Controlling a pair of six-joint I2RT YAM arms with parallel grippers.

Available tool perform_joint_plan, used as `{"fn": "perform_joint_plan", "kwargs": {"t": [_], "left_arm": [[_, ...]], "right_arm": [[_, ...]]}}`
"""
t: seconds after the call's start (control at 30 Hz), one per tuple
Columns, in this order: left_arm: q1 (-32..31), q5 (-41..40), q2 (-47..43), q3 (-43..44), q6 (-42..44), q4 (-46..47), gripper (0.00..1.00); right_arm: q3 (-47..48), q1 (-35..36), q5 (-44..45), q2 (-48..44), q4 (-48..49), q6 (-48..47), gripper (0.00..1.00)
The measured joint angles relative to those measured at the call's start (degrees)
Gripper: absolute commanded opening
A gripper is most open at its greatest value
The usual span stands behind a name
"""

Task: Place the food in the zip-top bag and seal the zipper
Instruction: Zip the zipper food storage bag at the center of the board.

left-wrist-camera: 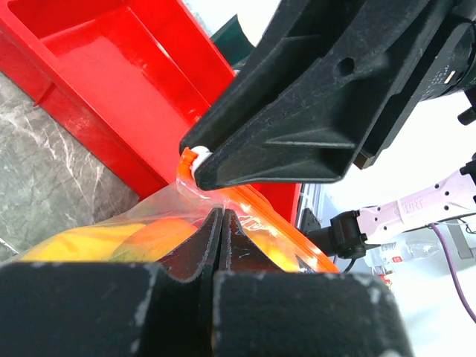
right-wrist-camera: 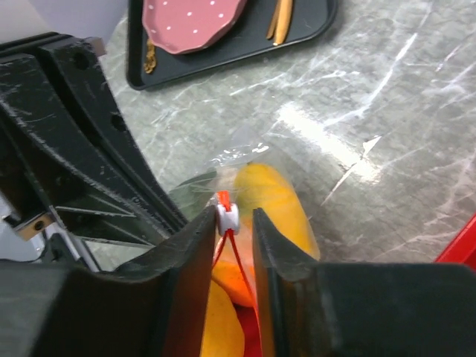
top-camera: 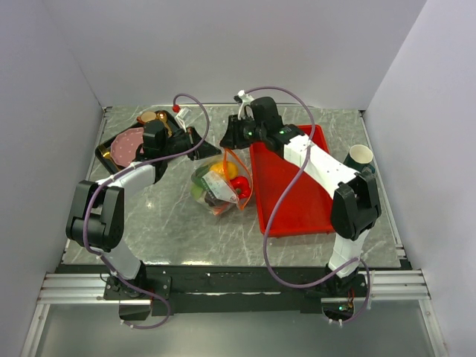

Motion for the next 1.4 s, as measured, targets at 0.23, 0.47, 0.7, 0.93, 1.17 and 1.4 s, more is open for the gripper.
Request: {"fn": "perform_joint_plan", "kwargs": {"t": [0.23, 0.47, 0.7, 0.93, 1.17, 1.4], "left_arm": [[0.00, 0.04, 0.02, 0.00, -0.02, 0.35, 0.01], [0.00, -0.17, 0.90, 0.04, -0.15, 0.02, 0.11], [0.42, -0.07, 2.47, 1.55, -0.44, 1.22, 0.21], [1.79, 0.55, 4.11, 1.55, -3.34, 5.66, 0.31], [2.93, 0.74, 4.55, 1.38, -6.12, 10.62, 0.48], [2.97, 3.19, 8.28, 1.16, -11.98, 20.37, 0.49]], "right_arm": [[-0.83, -0.90, -3.91, 0.00, 2.05, 0.28, 0.02], [-3.39, -1.38, -5.64, -0.26, 4.94, 0.44, 0.01], [-4.33, -1.49, -6.23, -0.85, 6.23, 0.42, 0.01], [-4.85, -1.53, -6.25, -1.99, 6.71, 0.42, 0.01], [-5.05, -1.53, -6.93, -2.67, 6.80, 0.42, 0.01], [-5.05, -1.53, -7.21, -2.82, 6.80, 0.42, 0.01]]}}
